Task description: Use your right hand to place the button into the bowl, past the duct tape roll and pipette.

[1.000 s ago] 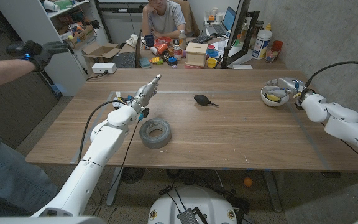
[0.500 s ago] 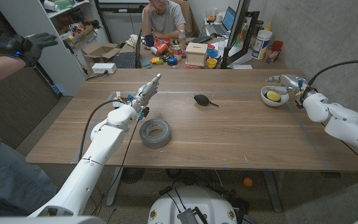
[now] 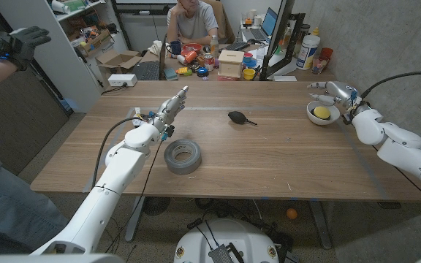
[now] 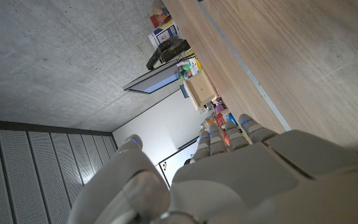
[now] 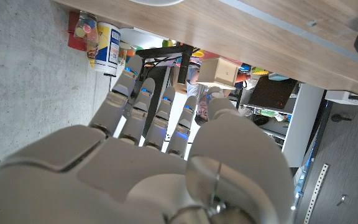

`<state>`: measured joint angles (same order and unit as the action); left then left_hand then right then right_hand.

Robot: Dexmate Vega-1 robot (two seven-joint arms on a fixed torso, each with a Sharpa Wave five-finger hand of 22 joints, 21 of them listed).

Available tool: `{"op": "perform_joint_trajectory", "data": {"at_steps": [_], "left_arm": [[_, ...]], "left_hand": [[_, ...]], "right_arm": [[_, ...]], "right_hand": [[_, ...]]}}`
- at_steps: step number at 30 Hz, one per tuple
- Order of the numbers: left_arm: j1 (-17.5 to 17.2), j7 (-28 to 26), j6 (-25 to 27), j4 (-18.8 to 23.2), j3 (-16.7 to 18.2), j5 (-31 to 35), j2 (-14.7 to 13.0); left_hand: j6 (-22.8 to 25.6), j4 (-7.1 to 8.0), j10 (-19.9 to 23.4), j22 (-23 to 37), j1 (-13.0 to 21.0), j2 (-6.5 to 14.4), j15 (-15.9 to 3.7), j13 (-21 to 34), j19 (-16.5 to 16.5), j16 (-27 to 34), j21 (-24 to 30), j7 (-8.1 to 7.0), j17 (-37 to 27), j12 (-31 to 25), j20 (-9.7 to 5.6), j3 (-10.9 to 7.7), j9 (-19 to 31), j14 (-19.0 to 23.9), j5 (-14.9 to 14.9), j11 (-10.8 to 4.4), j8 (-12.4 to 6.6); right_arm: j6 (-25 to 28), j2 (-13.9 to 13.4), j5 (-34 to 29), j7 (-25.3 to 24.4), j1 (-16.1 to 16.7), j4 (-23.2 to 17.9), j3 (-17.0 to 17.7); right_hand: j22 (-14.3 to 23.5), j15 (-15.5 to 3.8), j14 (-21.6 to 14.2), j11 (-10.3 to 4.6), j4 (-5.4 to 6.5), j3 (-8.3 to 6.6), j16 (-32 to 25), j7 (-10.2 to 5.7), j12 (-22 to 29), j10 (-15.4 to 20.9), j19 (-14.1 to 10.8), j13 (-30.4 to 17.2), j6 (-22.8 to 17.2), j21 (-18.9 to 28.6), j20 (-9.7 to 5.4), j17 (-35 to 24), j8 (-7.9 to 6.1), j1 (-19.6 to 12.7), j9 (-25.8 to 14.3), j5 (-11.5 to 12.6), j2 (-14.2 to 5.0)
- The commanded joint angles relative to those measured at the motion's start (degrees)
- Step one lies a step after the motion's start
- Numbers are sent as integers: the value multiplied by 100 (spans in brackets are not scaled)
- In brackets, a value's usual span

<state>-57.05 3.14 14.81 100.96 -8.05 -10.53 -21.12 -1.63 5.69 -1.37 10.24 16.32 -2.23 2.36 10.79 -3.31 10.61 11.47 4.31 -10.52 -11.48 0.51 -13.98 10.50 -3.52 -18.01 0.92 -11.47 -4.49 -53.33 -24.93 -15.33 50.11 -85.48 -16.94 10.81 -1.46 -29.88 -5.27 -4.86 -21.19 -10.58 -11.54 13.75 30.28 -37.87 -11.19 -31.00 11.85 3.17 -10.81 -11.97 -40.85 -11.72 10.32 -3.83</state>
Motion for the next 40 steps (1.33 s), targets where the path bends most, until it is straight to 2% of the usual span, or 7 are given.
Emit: {"op": "perform_joint_trajectory", "data": {"at_steps": [1, 6, 9, 13, 22, 30, 40], "left_arm": [[-66, -67, -256, 152, 44, -20, -90], [-43, -131, -444, 240, 10, 28, -126], [2, -201, -489, 272, -26, 82, -145], [75, -315, -490, 298, -95, 171, -149], [-31, -775, -453, 637, -280, 537, -104], [-126, -1174, -297, 1029, -499, 851, 66], [56, -1211, -241, 873, -817, 950, 274]], "left_hand": [[-4, 7, 28, 21, 25, 24, 14, 20, -17, 27, 28, 23, -23, -47, -12, 11, 33, -14, 11, 9, -5], [7, 6, 39, 21, 29, 27, 14, 20, -12, 30, 30, 16, -23, -50, -21, 15, 32, -5, 12, 4, -9], [45, 5, 54, 21, 33, 29, 11, 20, -9, 34, 32, 12, -23, -55, -25, 18, 32, 7, 12, -12, -23], [92, 2, 102, 21, 41, 35, 2, 20, 1, 44, 35, -11, -22, -71, -29, 22, 32, 36, 13, -29, -38], [145, -3, 152, 20, 57, 48, -21, 20, 16, 56, 40, -27, -21, -86, -32, 24, 32, 81, 13, -35, -53], [161, -8, 164, 20, 72, 59, -17, 20, 20, 54, 40, -26, -20, -86, -34, 25, 32, 89, 13, -40, -54], [164, -15, 162, 19, 89, 71, -23, 19, 20, 49, 39, -40, -19, -79, -37, 27, 32, 89, 14, -55, -48]], "right_arm": [[-253, 225, 575, -223, 326, -501, 382], [-695, 374, 949, -303, 367, -538, 493], [-924, 436, 1022, -353, 350, -535, 491], [-1189, 484, 1073, -344, 272, -448, 453], [-2097, 402, 1381, -69, 73, 74, 411], [-2792, 378, 1738, 152, -31, 543, 406], [-3121, 340, 1808, 262, -146, 885, 386]], "right_hand": [[21, -45, 14, 79, 41, 12, 13, 80, -7, -9, 92, -7, 29, -25, -59, -14, 37, 91, -11, 22, -10], [22, 98, -1, 124, 62, 33, -1, 135, -10, -11, 104, -6, 66, -21, -59, -15, 52, 145, -10, 19, -15], [23, 121, -3, 184, 83, 47, -6, 157, 0, 16, 125, -6, 86, -24, -40, -17, 58, 184, -10, 16, -25], [24, 133, -10, 171, 95, 55, -11, 164, 3, 24, 145, -6, 97, -29, -21, -17, 61, 209, -10, 14, -31], [23, 187, -11, 205, 107, 75, -12, 187, -2, 17, 175, -6, 105, -32, 30, -13, 60, 253, -10, 11, -24], [23, 200, -20, 242, 109, 94, -14, 205, 1, 29, 187, -6, 92, -31, 58, -8, 53, 283, -9, 9, -6], [23, 208, -37, 241, 115, 107, -19, 202, -1, 28, 182, -5, 77, -22, 73, -5, 45, 315, -8, 8, -5]]}}
